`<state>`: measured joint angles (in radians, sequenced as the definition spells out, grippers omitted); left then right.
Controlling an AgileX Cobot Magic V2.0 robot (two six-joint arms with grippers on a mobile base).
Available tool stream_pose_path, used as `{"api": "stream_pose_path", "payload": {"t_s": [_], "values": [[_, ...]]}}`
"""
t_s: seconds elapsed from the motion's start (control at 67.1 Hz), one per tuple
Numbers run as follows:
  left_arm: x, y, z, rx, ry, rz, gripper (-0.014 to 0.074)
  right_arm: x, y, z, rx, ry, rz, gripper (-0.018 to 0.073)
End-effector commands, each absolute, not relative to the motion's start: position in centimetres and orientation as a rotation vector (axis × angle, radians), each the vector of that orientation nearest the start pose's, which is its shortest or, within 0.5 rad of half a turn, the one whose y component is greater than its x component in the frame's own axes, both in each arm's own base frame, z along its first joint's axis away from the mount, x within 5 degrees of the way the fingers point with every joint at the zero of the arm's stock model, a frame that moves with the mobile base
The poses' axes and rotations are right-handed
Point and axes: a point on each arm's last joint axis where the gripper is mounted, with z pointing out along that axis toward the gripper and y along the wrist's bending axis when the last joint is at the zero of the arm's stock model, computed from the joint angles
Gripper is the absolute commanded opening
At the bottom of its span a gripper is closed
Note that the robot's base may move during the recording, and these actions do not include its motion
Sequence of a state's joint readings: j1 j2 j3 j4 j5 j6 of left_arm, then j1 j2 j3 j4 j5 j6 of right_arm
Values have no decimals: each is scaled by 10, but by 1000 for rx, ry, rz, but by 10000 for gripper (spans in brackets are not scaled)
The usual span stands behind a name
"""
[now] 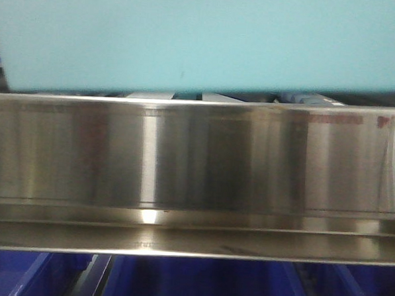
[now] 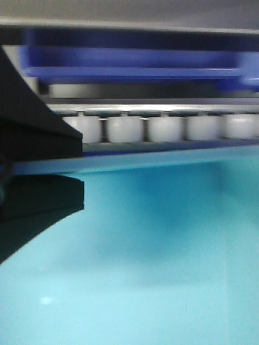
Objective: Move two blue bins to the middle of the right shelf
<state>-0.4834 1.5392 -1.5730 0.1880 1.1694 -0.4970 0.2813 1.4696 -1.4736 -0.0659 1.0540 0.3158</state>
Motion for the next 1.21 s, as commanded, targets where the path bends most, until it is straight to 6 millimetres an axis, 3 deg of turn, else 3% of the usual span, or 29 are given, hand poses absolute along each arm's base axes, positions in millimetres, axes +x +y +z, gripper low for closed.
{"api": "stream_pose_path", "payload": {"t_s": [0.0, 0.238, 0.372, 1.192], "values": [[277, -137, 415, 54, 2458, -114, -111, 289, 81, 411, -6, 2392, 158, -165], [265, -131, 475, 40, 2255, -164, -111, 276, 82, 459, -29, 2226, 187, -165], [261, -127, 495, 31, 2189, -182, -111, 273, 81, 476, -24, 2168, 205, -165], [263, -124, 499, 27, 2154, -149, -111, 273, 81, 479, -24, 2150, 211, -165]]}}
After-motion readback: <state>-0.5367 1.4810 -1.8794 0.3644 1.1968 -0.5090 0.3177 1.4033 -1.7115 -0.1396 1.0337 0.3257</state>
